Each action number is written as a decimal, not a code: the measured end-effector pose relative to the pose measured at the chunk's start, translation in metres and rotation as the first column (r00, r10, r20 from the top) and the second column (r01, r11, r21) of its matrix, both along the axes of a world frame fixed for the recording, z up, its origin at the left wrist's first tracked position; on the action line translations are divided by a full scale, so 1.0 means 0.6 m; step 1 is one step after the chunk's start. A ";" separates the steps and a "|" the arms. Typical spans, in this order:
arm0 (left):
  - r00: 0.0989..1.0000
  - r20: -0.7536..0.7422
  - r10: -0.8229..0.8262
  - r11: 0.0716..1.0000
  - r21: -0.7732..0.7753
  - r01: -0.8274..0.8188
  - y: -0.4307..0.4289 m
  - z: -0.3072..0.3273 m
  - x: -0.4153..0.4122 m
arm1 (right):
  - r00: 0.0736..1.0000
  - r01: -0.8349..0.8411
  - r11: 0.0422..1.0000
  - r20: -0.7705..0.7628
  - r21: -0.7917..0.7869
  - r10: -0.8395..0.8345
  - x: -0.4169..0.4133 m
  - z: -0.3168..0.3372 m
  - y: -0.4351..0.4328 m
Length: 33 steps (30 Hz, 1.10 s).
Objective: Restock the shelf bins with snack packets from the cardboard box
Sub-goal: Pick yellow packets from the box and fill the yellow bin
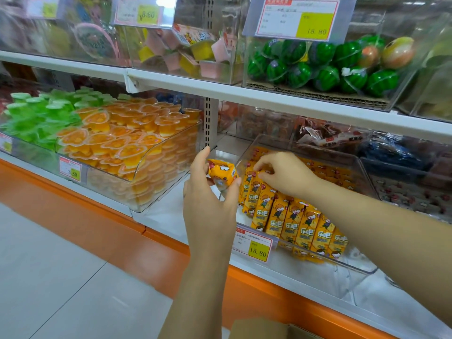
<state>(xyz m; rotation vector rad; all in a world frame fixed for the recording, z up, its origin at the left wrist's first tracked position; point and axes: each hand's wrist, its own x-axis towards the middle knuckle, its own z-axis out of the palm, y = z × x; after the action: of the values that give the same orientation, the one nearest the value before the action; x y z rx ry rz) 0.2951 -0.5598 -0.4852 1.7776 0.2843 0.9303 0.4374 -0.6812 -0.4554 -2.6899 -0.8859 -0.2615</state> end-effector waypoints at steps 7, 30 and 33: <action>0.999 -0.043 0.012 0.995 0.103 -0.007 -0.009 0.001 -0.001 | 0.837 -0.146 0.876 -0.415 0.459 0.357 -0.099 0.067 -0.017; 0.963 -0.268 0.001 0.971 0.232 0.064 -0.001 -0.021 0.009 | 0.937 -0.078 0.972 -0.316 0.223 0.148 0.001 0.042 -0.011; 0.961 -0.275 -0.010 0.974 0.217 0.072 0.001 -0.026 0.013 | 0.954 -0.075 0.988 -0.278 0.139 0.111 0.007 0.038 0.001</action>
<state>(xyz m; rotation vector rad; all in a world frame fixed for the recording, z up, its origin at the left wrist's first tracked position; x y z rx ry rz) 0.3031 -0.5594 -0.5011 2.1180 0.3255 0.7073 0.4414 -0.6804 -0.4323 -2.4773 -0.8716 0.0881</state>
